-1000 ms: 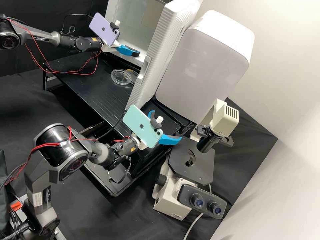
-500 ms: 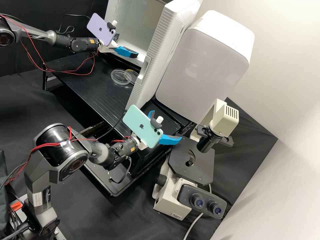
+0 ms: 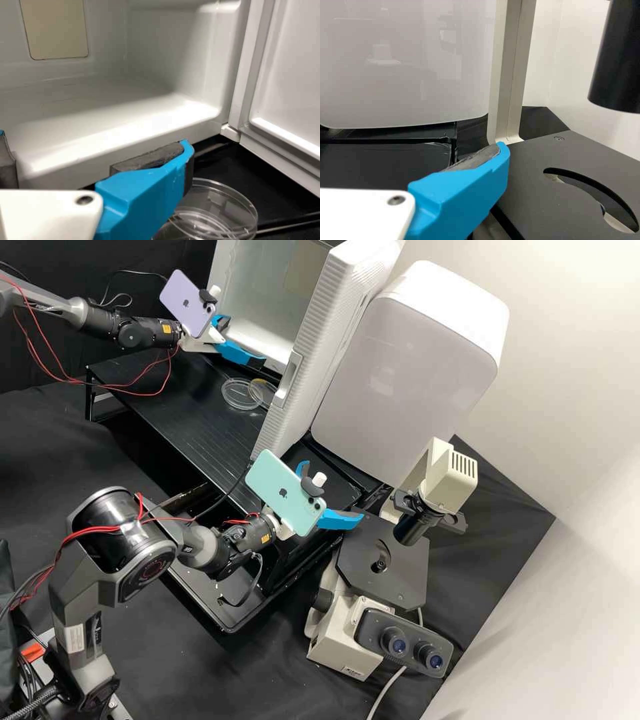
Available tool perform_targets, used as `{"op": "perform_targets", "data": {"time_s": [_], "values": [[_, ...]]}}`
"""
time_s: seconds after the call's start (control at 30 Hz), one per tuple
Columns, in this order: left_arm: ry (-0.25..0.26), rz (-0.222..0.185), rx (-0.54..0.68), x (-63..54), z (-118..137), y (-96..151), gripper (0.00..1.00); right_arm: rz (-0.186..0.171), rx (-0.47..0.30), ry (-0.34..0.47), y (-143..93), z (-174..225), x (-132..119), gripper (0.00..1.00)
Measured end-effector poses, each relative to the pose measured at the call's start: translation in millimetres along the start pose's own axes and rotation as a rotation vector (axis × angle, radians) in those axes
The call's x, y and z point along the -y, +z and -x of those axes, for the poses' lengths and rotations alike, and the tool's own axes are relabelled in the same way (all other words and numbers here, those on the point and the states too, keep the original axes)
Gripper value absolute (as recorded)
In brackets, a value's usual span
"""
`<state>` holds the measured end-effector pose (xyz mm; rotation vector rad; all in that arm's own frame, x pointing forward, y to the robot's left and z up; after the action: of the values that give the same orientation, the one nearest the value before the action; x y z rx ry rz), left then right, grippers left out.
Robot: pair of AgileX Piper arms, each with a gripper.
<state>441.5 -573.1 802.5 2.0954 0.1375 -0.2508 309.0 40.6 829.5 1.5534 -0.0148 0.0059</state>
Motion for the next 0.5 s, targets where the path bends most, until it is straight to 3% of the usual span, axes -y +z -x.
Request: {"op": "perform_targets", "data": {"time_s": [0.27,0.5], "values": [[-0.002,-0.049,0.033,12.0,12,3,1.00,0.000,0.000,0.000,0,0,0,1.00],[-0.030,-0.057,0.083,22.5,30,11,1.00,0.000,0.000,0.000,0,0,0,1.00]]}}
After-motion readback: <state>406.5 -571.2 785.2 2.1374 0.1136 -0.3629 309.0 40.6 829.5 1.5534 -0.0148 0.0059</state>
